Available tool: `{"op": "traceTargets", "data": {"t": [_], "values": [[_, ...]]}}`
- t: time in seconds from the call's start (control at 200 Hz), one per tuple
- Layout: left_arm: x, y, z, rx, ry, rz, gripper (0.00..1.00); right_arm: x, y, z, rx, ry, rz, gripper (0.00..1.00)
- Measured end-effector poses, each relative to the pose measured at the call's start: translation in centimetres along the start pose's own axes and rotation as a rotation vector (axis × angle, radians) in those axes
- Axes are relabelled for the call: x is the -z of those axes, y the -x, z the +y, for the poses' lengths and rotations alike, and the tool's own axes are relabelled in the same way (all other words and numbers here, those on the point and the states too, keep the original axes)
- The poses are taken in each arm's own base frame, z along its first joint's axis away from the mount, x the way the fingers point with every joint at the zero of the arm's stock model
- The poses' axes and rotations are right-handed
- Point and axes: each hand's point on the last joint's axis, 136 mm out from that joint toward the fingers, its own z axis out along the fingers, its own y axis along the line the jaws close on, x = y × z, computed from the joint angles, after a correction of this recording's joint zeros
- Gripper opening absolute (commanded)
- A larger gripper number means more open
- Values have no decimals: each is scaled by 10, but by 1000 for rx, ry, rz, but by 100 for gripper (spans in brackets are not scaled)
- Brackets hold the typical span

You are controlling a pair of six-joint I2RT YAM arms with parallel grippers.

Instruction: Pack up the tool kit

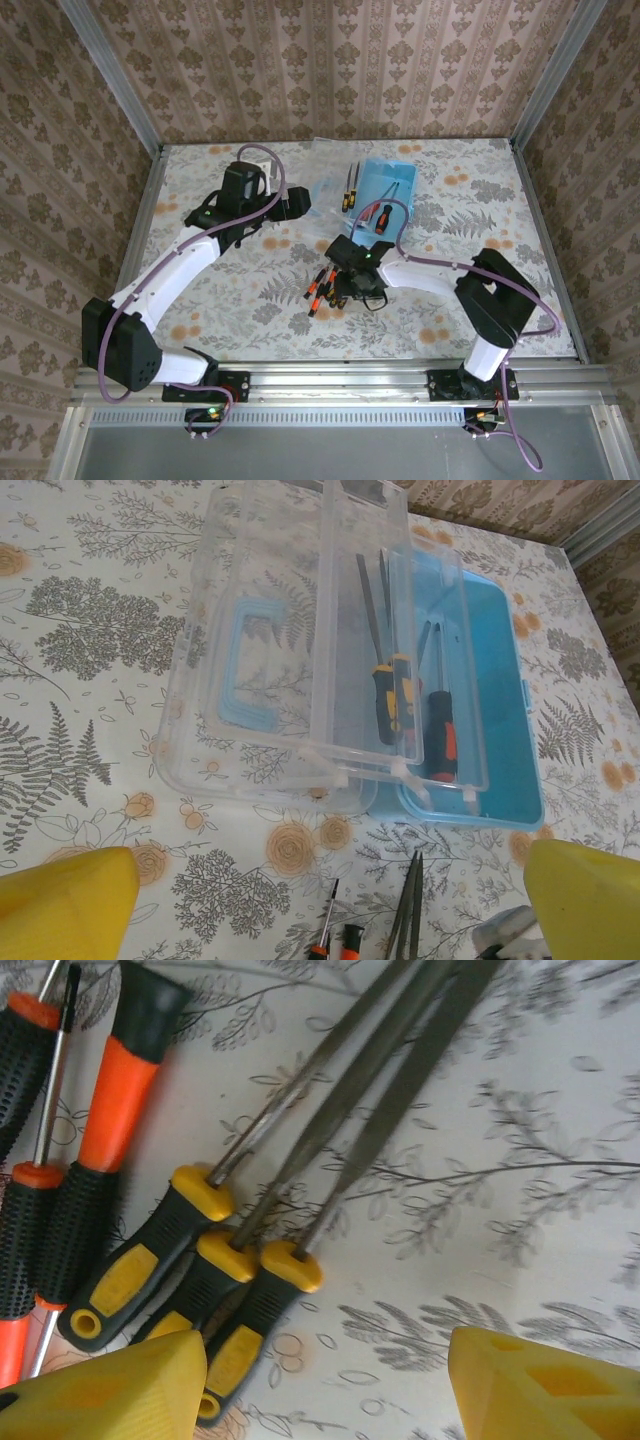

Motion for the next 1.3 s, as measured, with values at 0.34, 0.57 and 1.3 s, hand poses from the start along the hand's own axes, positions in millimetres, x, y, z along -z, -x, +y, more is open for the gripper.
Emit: {"op": "traceTargets", "data": {"t": [0.34,0.57,1.3], "values": [[-1,-4,-3,-9,-4,11,100,-6,-4,7,6,23,24,65],[-1,-4,-4,-11,-5,10,100,-4,-14,-8,1,10,33,65],[-8,-13,-5,-31,2,42,100,14,-19,-67,-49,-44,31,53]]}}
